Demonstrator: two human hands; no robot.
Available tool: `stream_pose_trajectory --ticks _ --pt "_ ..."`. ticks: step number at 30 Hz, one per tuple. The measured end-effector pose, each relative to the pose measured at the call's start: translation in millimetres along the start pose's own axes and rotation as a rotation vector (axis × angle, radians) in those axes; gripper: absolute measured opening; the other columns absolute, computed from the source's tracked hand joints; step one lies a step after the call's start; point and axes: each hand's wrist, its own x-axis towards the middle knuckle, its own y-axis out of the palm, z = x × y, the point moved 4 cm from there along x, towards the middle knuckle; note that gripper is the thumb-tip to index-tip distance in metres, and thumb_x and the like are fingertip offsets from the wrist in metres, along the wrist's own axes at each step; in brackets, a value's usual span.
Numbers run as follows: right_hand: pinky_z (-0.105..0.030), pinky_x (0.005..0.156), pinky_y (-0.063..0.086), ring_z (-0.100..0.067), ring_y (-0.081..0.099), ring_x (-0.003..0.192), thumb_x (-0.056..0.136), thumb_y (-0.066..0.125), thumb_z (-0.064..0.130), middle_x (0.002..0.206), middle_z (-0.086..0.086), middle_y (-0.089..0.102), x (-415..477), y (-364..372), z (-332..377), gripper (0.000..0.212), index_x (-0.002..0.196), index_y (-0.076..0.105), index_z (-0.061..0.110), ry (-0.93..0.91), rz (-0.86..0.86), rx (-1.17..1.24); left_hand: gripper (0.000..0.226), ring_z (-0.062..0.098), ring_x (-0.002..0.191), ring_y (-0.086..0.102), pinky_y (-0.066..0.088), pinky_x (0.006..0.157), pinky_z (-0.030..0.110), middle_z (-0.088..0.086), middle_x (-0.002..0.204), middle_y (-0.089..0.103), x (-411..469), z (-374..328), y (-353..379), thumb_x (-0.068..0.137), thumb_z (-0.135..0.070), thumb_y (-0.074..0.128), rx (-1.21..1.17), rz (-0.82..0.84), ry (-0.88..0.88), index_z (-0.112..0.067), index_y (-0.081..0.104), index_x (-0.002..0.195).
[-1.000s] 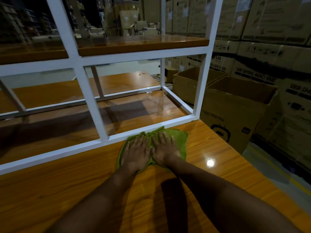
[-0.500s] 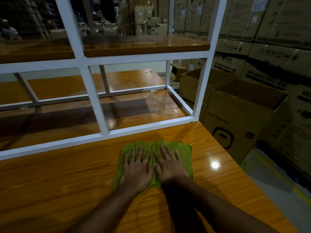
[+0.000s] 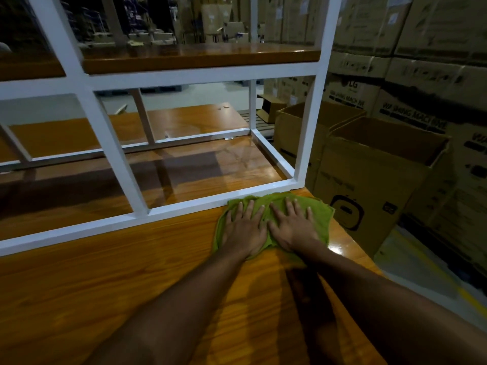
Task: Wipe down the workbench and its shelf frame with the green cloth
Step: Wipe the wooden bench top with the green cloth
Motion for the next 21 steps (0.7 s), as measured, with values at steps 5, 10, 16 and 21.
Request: stream_pose_trajectory --ticks 5,10,16,21 --pt "-0.060 0.117 -0.005 -0.031 -0.006 0.151 0.097 0.016 0.060 0.165 -0.011 -0.004 7.7 3.2 32.5 0.064 0.156 0.008 0.035 -0.011 -0.002 0.006 0.056 0.019 0.150 0.001 0.002 0.120 0.046 -0.006 0.164 -0.001 -3.5 28.3 -1.9 0.102 -0.045 0.012 -0.012 -0.038 0.003 -0.031 0.006 0.156" --pt "-0.060 0.117 -0.004 -0.031 -0.008 0.151 0.098 0.016 0.058 0.165 -0.012 -0.006 -4.1 9.6 92.9 0.065 0.156 0.003 0.033 -0.055 0.032 -0.039 0.057 0.017 0.150 -0.001 0.001 0.121 0.044 -0.009 0.163 -0.003 -39.3 84.8 -11.2 0.102 -0.050 0.011 0.020 -0.035 -0.018 -0.034 0.003 0.155" --pt "-0.056 0.118 -0.008 -0.030 -0.010 0.151 0.098 0.018 0.058 0.165 -0.011 -0.007 -33.5 16.4 159.0 0.066 0.157 0.003 0.033 -0.138 0.061 0.011 0.063 0.022 0.150 0.001 0.002 0.120 0.047 -0.005 0.164 -0.001 -93.3 150.8 -15.8 0.096 -0.060 0.010 0.049 -0.055 -0.093 -0.038 0.008 0.155" --pt "-0.055 0.117 -0.008 -0.028 -0.009 0.151 0.098 0.018 0.056 0.165 -0.012 -0.006 -68.9 20.3 186.7 0.065 0.157 0.003 0.032 -0.200 0.060 0.018 0.073 0.024 0.150 -0.001 0.001 0.120 0.049 -0.002 0.164 -0.003 -139.3 164.9 -15.3 0.086 -0.062 0.004 0.059 -0.032 -0.158 -0.037 0.004 0.155"
